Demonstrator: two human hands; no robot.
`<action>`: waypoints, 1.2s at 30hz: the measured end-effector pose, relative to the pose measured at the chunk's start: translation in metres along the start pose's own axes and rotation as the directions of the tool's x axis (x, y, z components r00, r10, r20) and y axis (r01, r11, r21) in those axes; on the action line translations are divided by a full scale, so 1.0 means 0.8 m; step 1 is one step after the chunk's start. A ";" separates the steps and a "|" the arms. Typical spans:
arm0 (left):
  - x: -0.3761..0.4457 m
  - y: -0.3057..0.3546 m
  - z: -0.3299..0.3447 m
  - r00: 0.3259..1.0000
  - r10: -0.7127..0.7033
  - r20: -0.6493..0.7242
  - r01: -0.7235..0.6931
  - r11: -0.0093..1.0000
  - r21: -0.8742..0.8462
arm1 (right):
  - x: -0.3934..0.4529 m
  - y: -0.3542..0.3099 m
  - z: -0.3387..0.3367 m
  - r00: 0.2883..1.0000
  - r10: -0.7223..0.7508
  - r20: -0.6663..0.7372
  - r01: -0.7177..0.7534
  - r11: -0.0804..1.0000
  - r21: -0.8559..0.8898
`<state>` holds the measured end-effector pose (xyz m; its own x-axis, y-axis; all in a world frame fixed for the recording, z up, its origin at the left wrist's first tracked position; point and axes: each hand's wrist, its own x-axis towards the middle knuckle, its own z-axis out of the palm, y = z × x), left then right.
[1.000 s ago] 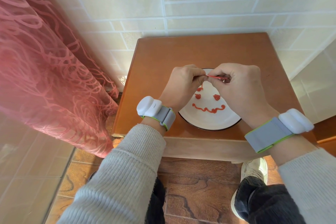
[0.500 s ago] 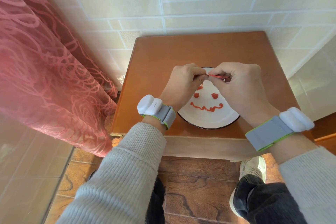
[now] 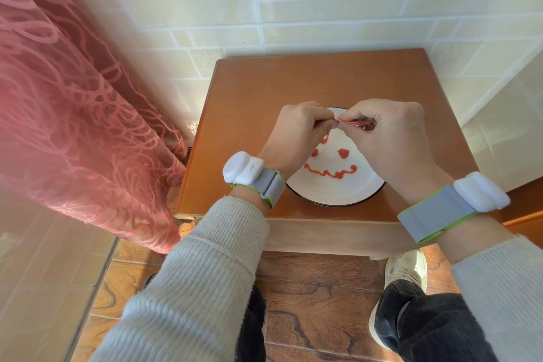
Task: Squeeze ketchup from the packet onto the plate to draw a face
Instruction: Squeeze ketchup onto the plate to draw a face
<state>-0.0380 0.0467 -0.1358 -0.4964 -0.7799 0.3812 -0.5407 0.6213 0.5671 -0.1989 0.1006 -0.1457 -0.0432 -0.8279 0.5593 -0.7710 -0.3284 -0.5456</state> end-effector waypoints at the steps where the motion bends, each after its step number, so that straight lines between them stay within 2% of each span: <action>1: 0.000 0.000 0.000 1.000 0.000 0.001 0.000 1.000 -0.002 | 0.000 0.001 0.000 1.000 0.001 -0.003 -0.001 1.000 0.000; 26: 0.004 0.009 0.004 1.000 0.008 0.015 -0.008 1.000 -0.010 | -0.003 0.009 -0.007 1.000 0.017 -0.014 -0.017 1.000 0.011; 36: 0.003 0.006 0.003 1.000 -0.010 0.011 0.010 1.000 -0.014 | -0.008 0.011 -0.014 0.998 0.018 0.064 -0.020 0.999 0.036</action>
<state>-0.0435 0.0483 -0.1341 -0.4981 -0.7854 0.3675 -0.5361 0.6121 0.5814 -0.2124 0.1078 -0.1472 -0.0161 -0.8609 0.5085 -0.7465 -0.3280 -0.5789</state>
